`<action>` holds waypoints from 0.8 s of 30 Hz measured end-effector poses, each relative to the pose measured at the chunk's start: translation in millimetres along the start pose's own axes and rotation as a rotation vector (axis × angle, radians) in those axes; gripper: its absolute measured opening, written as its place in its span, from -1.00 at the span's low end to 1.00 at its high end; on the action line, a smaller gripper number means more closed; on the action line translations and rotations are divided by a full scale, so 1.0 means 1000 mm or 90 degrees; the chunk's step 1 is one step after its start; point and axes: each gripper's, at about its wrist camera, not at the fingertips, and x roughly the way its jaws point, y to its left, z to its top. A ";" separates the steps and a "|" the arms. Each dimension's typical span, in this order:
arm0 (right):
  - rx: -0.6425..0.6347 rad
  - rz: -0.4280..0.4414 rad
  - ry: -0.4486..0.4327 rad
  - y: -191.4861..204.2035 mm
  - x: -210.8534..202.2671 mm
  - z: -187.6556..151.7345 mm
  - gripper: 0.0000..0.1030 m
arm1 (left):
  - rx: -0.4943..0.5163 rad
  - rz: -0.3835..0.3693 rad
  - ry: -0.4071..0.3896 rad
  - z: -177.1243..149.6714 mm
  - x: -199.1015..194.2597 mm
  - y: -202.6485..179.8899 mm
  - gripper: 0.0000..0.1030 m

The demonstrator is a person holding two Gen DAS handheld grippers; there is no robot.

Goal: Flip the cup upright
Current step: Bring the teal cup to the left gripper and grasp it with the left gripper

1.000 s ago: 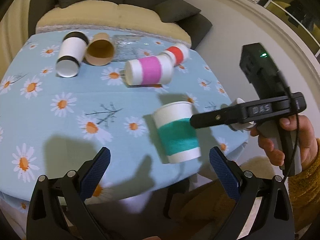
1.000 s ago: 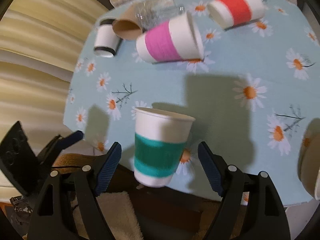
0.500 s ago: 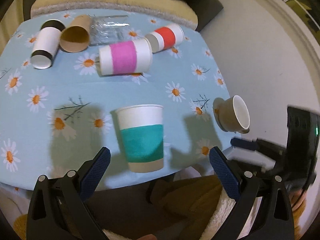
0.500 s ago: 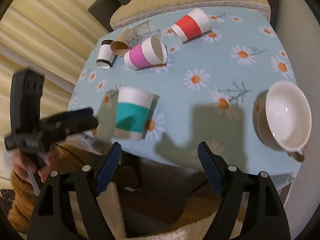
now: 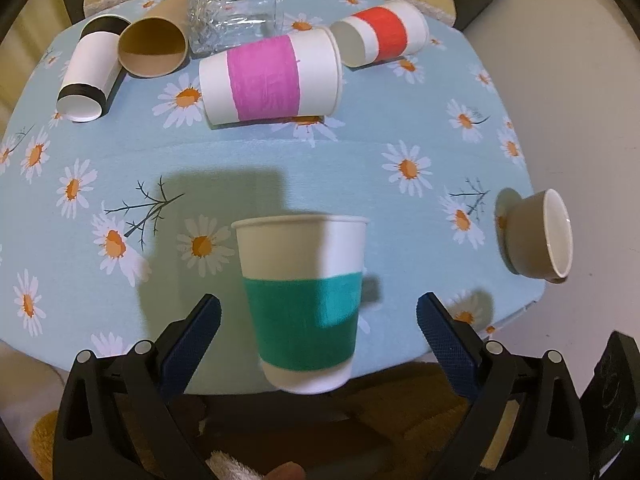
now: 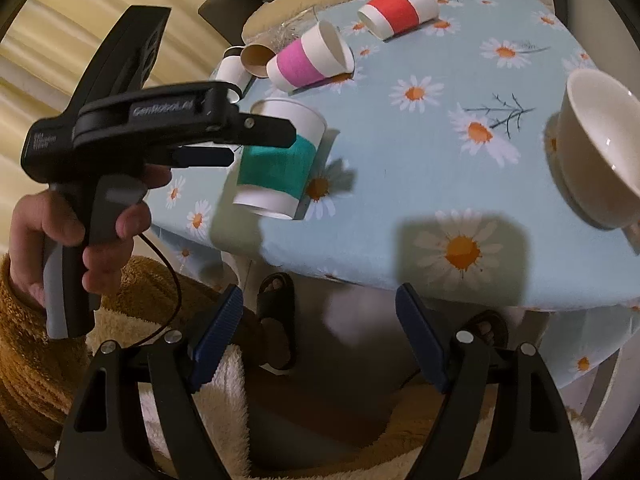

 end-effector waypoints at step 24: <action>0.021 0.023 -0.020 -0.008 0.002 0.000 0.52 | 0.011 0.051 0.025 0.009 0.032 -0.003 0.23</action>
